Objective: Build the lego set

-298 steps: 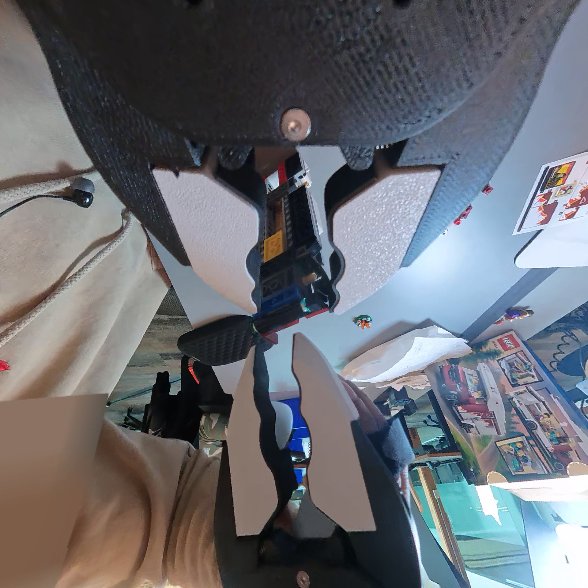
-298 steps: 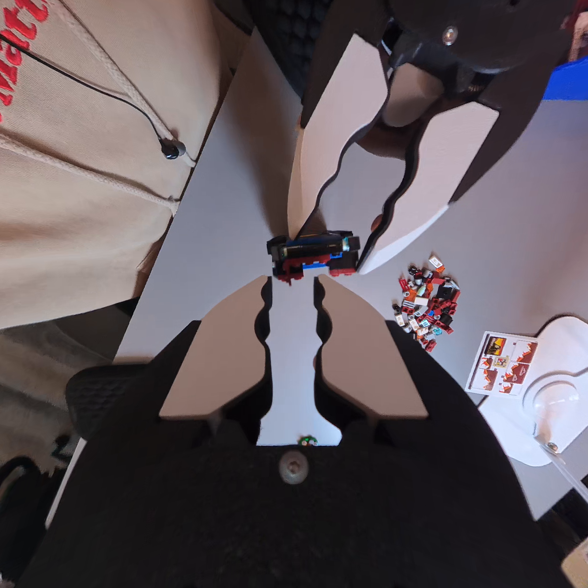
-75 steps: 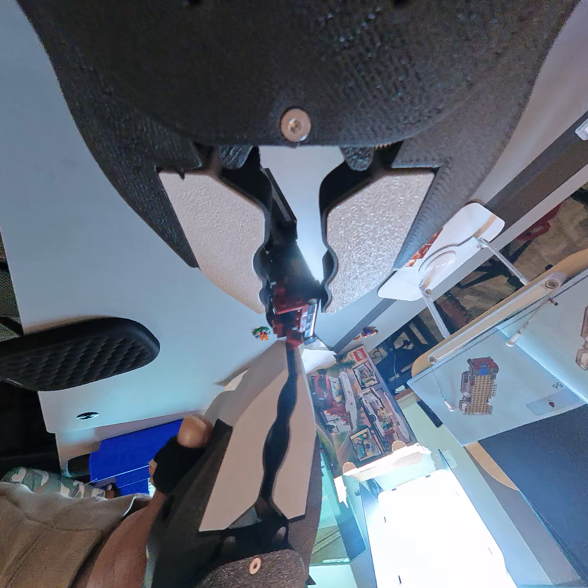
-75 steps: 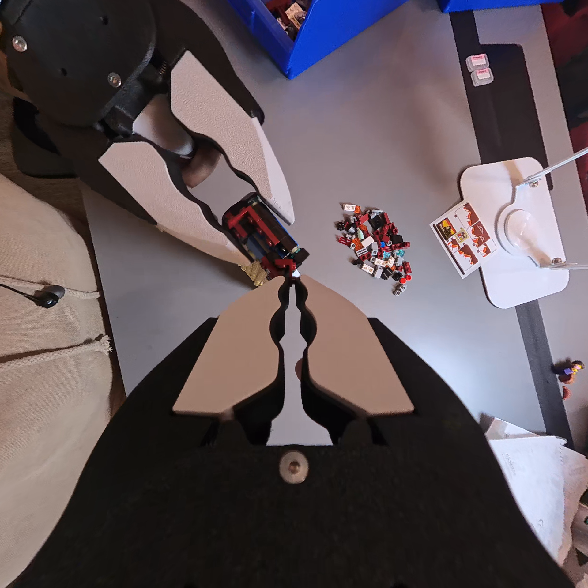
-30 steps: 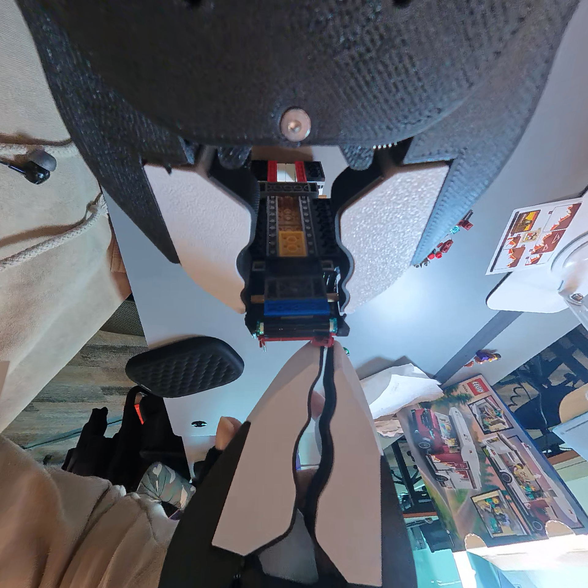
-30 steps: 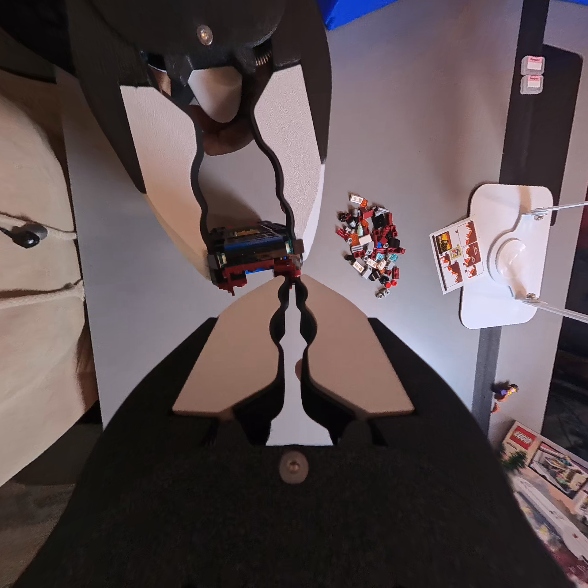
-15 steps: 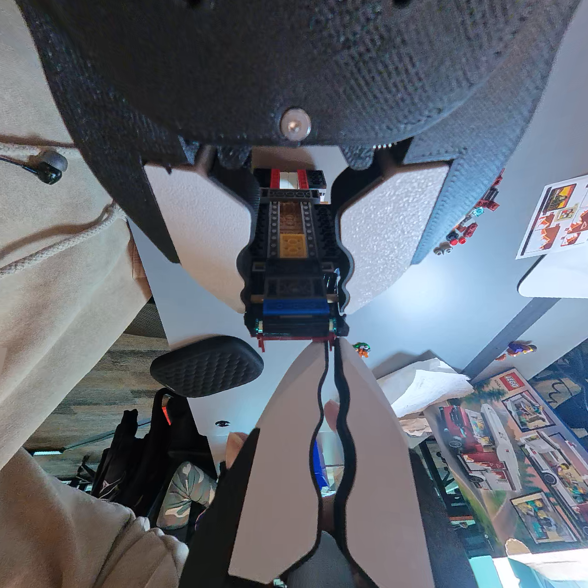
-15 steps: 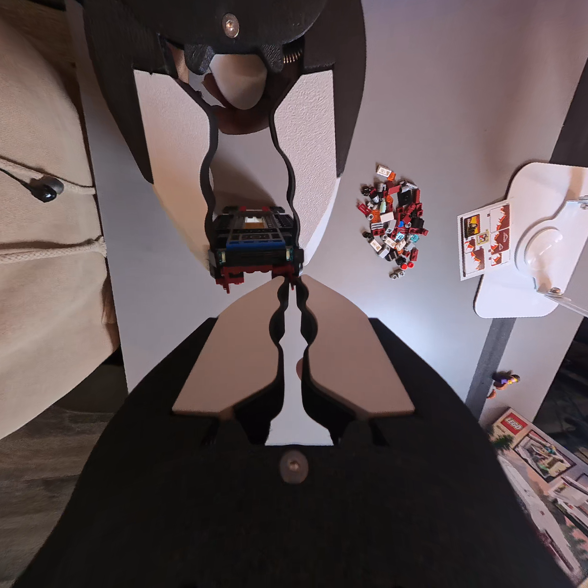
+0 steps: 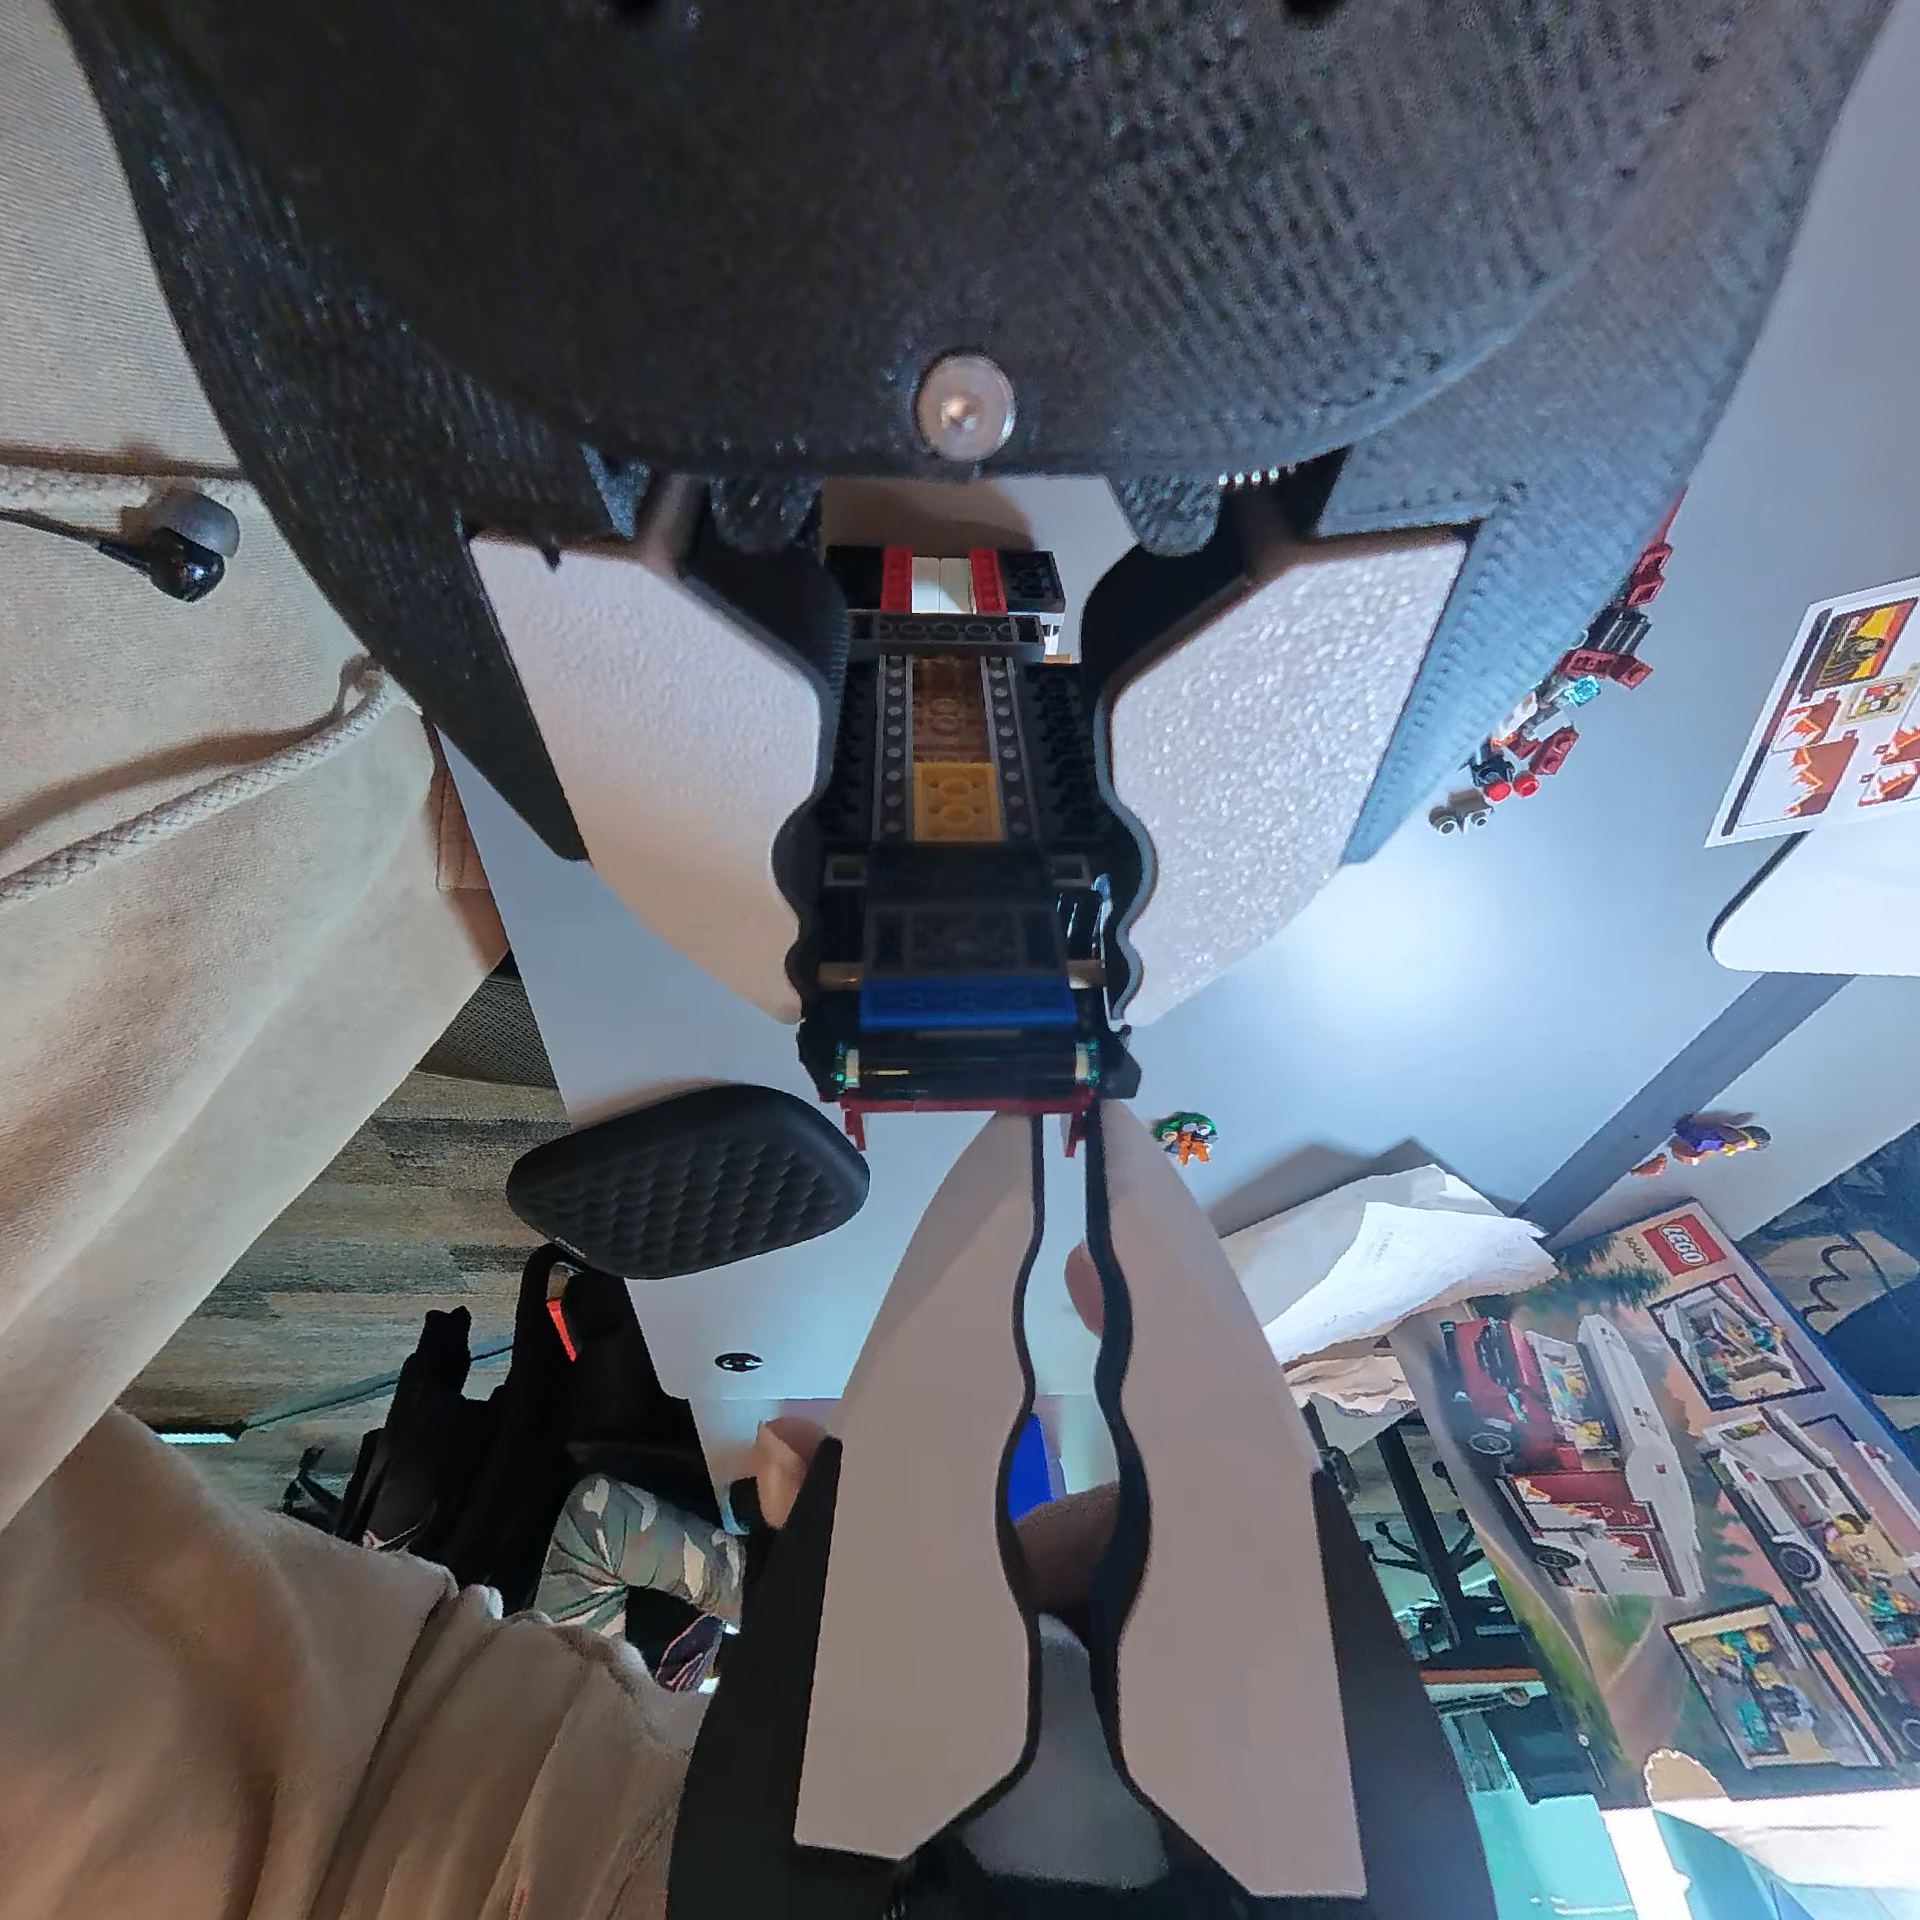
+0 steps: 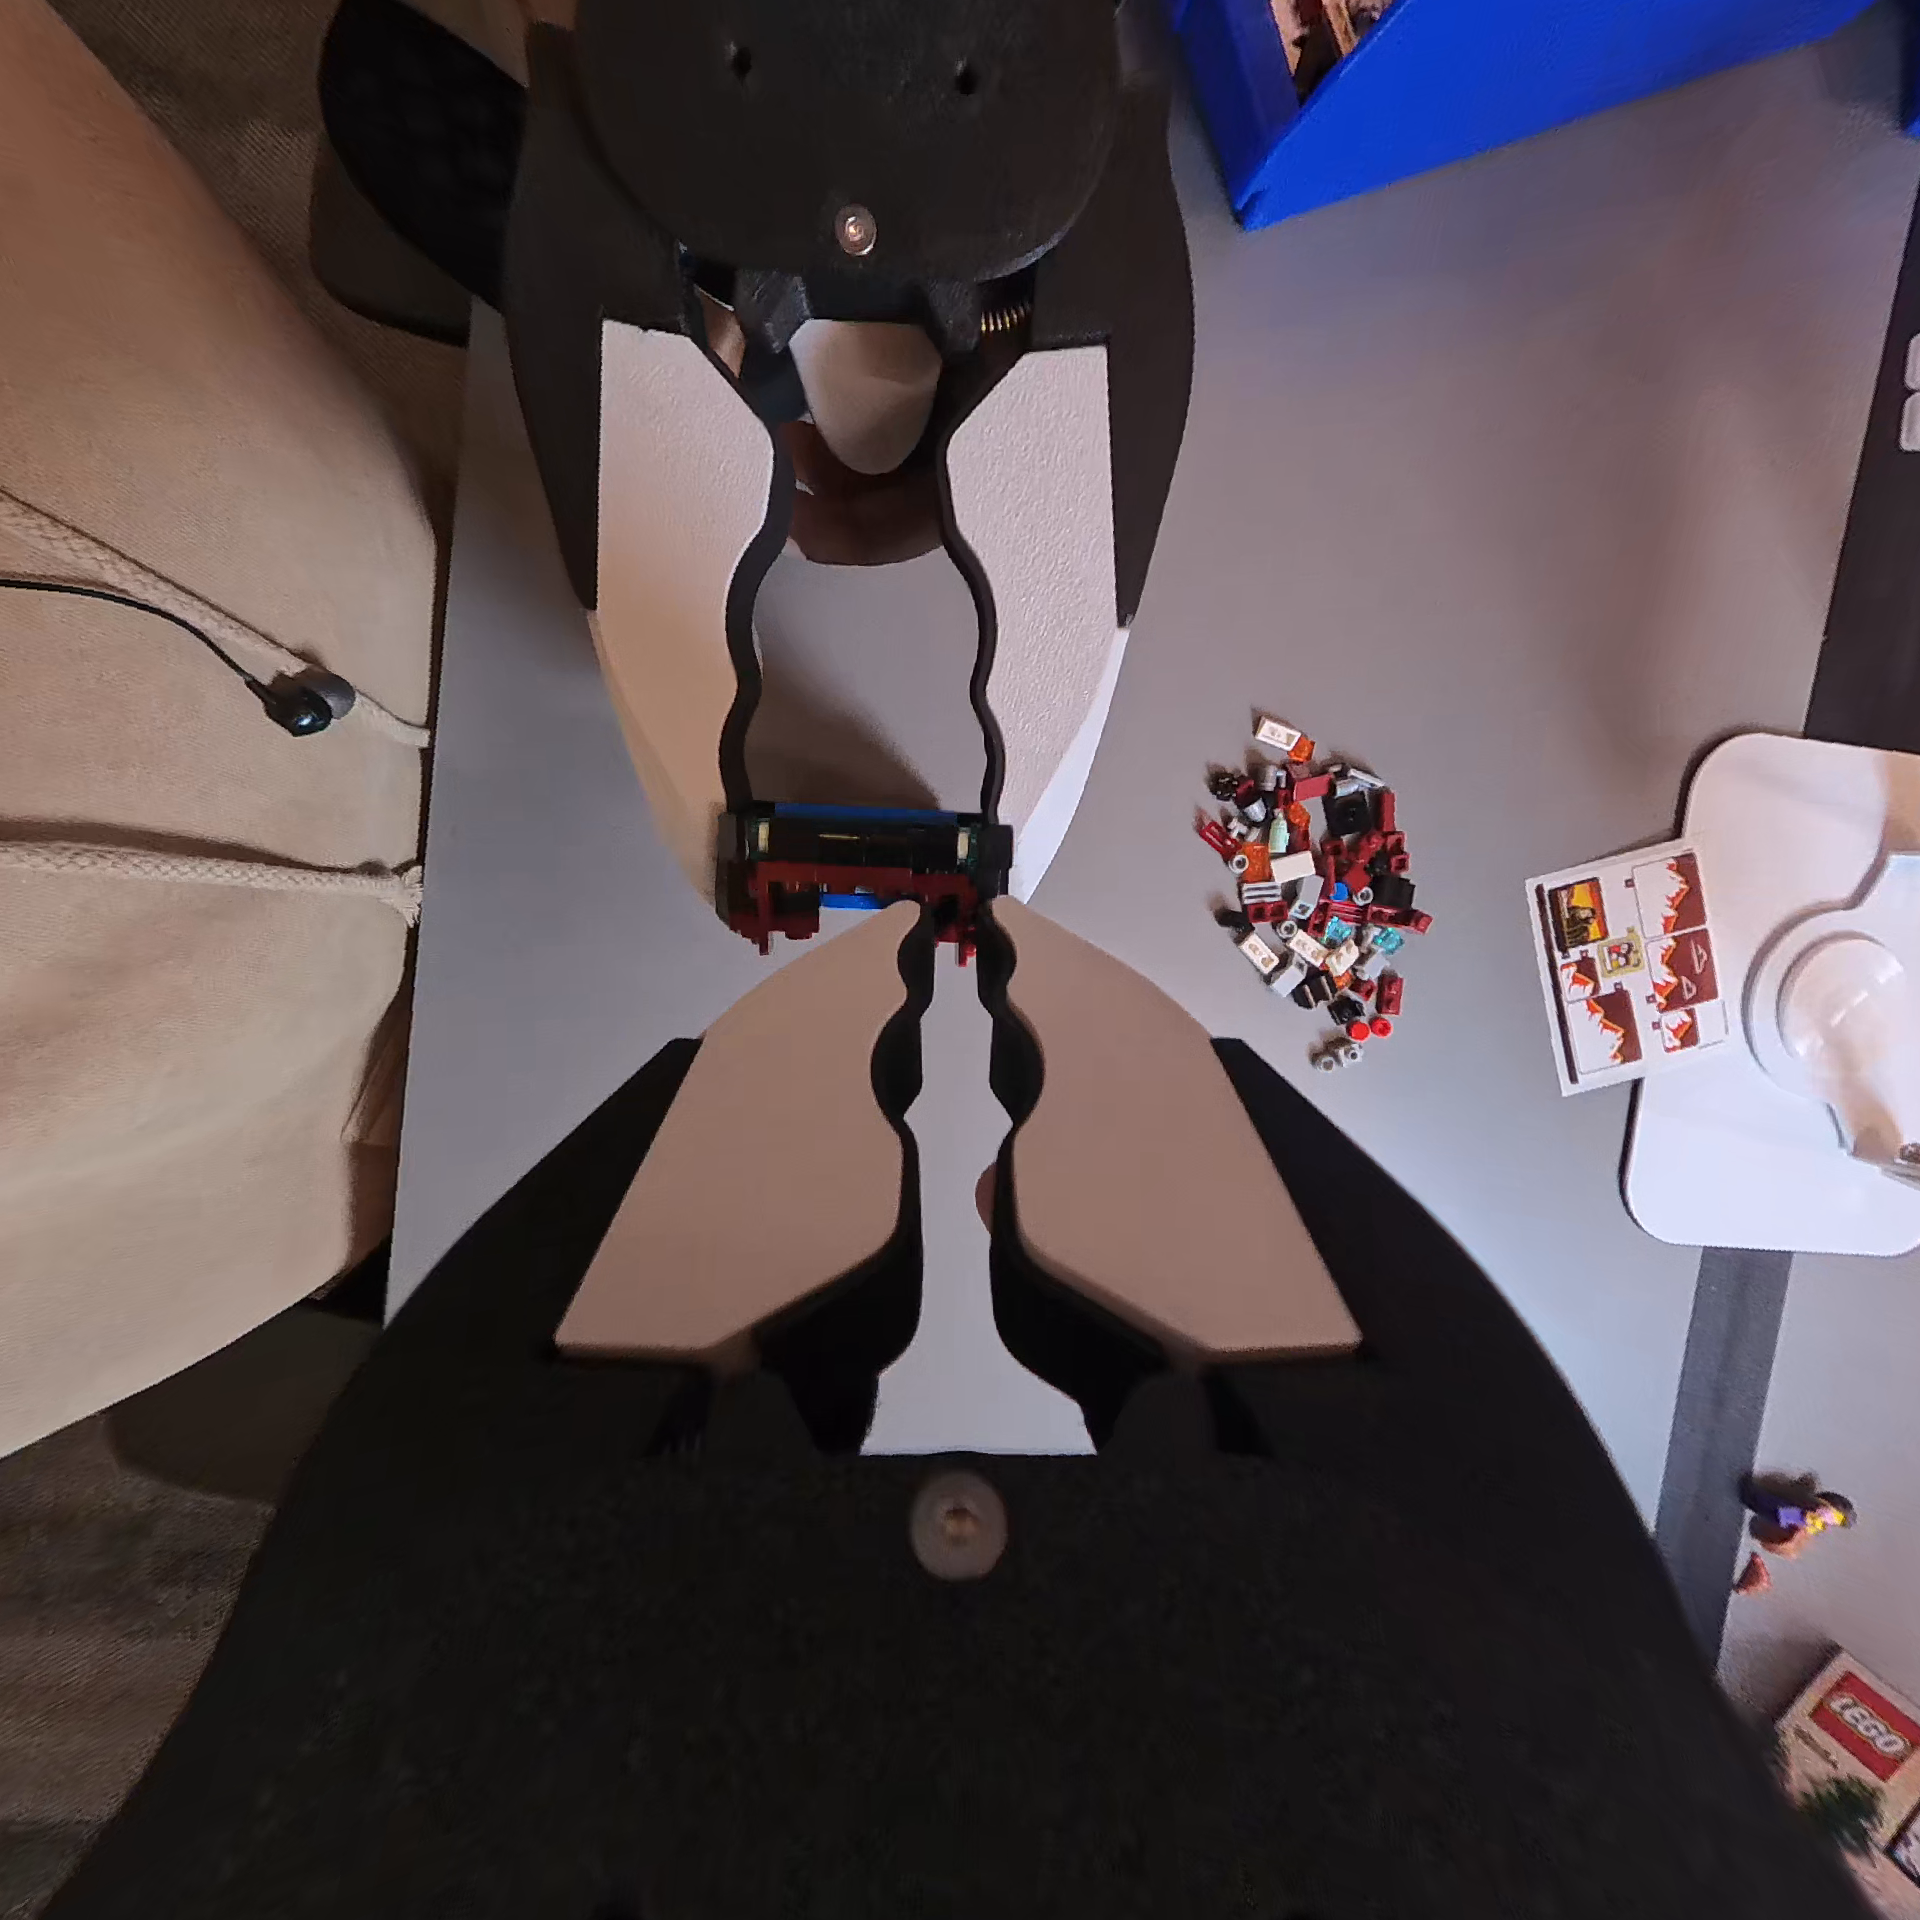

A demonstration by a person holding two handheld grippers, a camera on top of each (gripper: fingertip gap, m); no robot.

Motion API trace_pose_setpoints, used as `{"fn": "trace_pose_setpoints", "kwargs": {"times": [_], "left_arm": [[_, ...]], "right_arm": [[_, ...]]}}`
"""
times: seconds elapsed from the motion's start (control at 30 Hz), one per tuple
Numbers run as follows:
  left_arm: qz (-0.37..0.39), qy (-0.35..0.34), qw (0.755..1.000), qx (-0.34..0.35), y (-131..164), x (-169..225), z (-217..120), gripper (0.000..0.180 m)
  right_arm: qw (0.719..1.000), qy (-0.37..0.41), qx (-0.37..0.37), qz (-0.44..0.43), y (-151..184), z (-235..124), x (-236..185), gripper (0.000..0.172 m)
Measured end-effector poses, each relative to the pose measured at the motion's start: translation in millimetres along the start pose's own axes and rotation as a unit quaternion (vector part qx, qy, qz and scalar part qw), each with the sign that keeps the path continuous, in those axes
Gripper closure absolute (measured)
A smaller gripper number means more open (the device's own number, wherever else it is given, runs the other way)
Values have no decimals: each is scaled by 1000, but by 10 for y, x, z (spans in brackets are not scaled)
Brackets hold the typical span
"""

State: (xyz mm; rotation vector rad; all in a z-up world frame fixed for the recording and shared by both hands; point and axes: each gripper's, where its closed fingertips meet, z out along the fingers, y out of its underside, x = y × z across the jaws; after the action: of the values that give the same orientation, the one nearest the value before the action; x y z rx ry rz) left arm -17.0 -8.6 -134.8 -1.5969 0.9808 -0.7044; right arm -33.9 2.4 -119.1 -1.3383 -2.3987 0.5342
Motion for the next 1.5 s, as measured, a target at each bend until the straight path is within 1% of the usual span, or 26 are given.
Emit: {"fn": "trace_pose_setpoints", "kwargs": {"times": [0.07, 0.17, 0.23, 0.43, 0.73, 1.1, 1.23, 1.3, 1.43, 1.5], "left_arm": [[1, 5, 1000, -1, 0, 12, 0, 128], [5, 22, 1000, -11, 2, 53, 4, 128], [4, 24, 1000, -16, 3, 50, 3, 128], [3, 27, 1000, -15, 10, 62, -9, 128], [7, 33, 999, -25, 14, 70, -10, 128], [10, 35, 999, -18, 13, 79, -20, 129], [17, 44, 999, -15, 13, 99, -37, 129], [18, 54, 998, -12, 14, 110, -44, 129], [25, 88, 996, -7, 18, 149, -72, 128], [31, 123, 992, -7, 21, 204, -90, 128]], "right_arm": [[1000, -7, 5, 1, -1, -1, -10, 165], [1000, -20, -7, 8, 5, -5, -30, 168], [1000, -17, -18, 10, 4, -4, -26, 168], [999, -15, -14, 46, -30, 8, -39, 169], [998, -10, -27, 54, -21, 3, -46, 169], [999, -12, -33, 35, -4, -8, -58, 168], [999, -13, -26, 25, 19, -22, -55, 161], [1000, -20, -13, 5, 26, -27, -68, 157], [997, -30, 32, -59, 83, -34, -87, 146], [994, -38, 65, -84, 94, -13, -118, 139]]}}
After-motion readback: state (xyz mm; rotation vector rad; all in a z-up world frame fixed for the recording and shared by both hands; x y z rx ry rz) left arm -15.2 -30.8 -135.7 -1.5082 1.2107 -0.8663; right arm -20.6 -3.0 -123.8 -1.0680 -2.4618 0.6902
